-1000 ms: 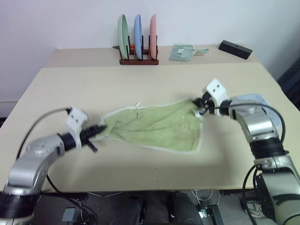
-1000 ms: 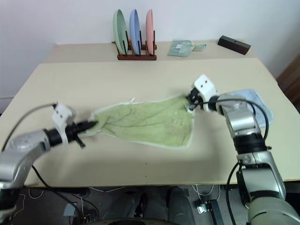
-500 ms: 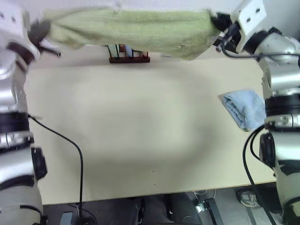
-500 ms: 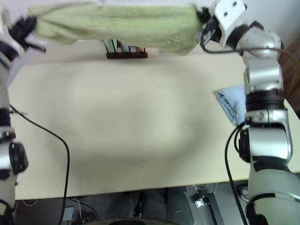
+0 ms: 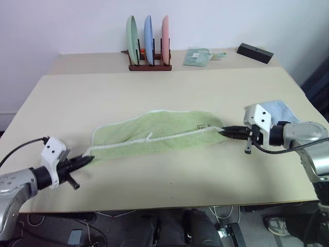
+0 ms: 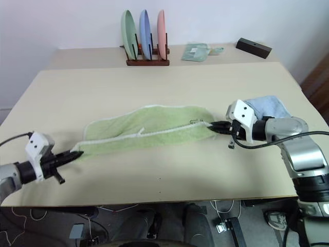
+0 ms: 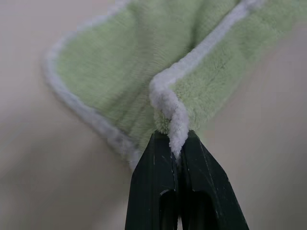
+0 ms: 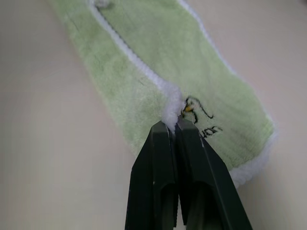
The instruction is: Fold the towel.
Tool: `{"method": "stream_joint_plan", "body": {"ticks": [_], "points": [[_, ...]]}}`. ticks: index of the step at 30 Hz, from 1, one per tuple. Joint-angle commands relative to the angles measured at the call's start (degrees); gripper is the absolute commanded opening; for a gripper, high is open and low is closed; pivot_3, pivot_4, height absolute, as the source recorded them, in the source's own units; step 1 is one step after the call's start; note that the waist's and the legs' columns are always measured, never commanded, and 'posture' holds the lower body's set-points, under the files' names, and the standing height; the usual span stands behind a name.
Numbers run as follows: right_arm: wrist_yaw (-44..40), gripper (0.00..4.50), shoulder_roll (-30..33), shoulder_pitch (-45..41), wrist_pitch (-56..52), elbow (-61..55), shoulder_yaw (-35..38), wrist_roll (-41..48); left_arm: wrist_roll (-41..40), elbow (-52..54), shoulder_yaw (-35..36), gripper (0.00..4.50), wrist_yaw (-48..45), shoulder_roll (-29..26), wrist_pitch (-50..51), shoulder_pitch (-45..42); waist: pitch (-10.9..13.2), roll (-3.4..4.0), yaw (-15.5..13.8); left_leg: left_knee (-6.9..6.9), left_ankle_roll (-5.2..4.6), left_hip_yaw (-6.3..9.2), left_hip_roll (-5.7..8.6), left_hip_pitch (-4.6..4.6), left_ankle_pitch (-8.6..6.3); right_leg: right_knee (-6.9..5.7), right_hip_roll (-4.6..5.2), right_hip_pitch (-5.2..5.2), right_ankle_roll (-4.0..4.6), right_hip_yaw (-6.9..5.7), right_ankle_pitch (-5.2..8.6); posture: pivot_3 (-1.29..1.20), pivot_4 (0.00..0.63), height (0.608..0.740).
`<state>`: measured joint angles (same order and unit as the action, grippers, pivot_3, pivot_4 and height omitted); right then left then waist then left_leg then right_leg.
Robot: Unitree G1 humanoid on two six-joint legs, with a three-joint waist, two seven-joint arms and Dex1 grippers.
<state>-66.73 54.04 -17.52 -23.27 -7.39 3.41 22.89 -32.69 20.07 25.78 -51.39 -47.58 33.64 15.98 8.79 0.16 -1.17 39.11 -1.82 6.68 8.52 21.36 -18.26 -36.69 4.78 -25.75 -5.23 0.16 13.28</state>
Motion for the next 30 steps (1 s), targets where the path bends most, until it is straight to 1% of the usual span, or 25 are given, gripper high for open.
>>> {"method": "stream_joint_plan", "body": {"ticks": [1, 3, 8, 13, 21, 24, 30], "points": [[-0.4, 0.03, 1.5, 0.2, -1.0, -2.0, 3.5, 2.0, -2.3, 1.8, 4.3, 0.00, -0.5, -1.1, 1.4, -0.2, 0.0, 0.00, -0.5, 0.00, -0.01, 0.00, 0.00, -0.04, -0.01, 0.08, 0.00, 0.08, 0.00, 0.00, 0.00, 0.00, 0.150, 0.740], [1.1, 0.03, 0.9, -1.0, 0.2, -0.3, 3.9, 0.8, -1.1, 0.1, 4.4, 0.00, 0.6, -1.2, 0.7, -1.3, 0.0, 0.01, -0.9, -0.01, -0.02, 0.00, -0.04, -0.11, -0.03, 0.23, -0.05, 0.20, 0.00, -0.02, -0.02, 0.00, 0.150, 0.740], [4.3, 0.03, -1.2, -6.6, 3.3, 6.1, 4.2, -1.0, 1.1, -6.1, 2.6, 0.00, 5.3, -0.1, -1.4, -10.5, 0.0, 0.00, -1.1, -0.02, -0.01, 0.01, -0.04, -0.13, -0.03, 0.36, -0.06, 0.27, -0.02, -0.07, -0.06, 0.00, 0.150, 0.740], [7.5, 0.03, -4.6, -13.7, 8.8, 14.7, -0.5, -7.4, 6.1, -13.6, -2.9, 0.00, 9.0, 1.6, -4.3, -19.9, 0.0, 0.01, -1.0, -0.04, -0.04, 0.00, -0.04, -0.11, -0.05, 0.47, -0.08, 0.27, -0.11, -0.08, -0.13, 0.00, 0.150, 0.740], [9.7, 0.03, -10.2, -19.9, 15.7, 27.3, -5.2, -14.0, 11.3, -20.6, -10.1, 0.00, 8.7, 2.6, -6.8, -24.0, 0.0, 0.01, -0.4, -0.08, -0.01, -0.01, -0.06, -0.06, -0.06, 0.48, -0.11, 0.19, -0.11, -0.09, -0.14, 0.00, 0.150, 0.740], [11.1, 0.03, -12.5, -22.2, 18.7, 33.0, -6.2, -16.1, 12.1, -23.3, -11.1, 0.00, 9.5, 3.5, -7.5, -25.6, 0.0, 0.01, -0.1, -0.08, -0.01, 0.00, -0.06, -0.06, -0.07, 0.48, -0.12, 0.19, -0.11, -0.09, -0.14, 0.00, 0.150, 0.740], [12.8, 0.03, -13.6, -23.8, 22.7, 37.8, -6.1, -18.2, 14.8, -26.5, -11.9, 0.00, 11.8, 5.0, -10.0, -27.7, 0.0, 0.01, 0.6, -0.08, -0.01, 0.04, -0.05, -0.04, -0.06, 0.48, -0.12, 0.18, -0.11, -0.14, -0.14, 0.00, 0.150, 0.740]]}}
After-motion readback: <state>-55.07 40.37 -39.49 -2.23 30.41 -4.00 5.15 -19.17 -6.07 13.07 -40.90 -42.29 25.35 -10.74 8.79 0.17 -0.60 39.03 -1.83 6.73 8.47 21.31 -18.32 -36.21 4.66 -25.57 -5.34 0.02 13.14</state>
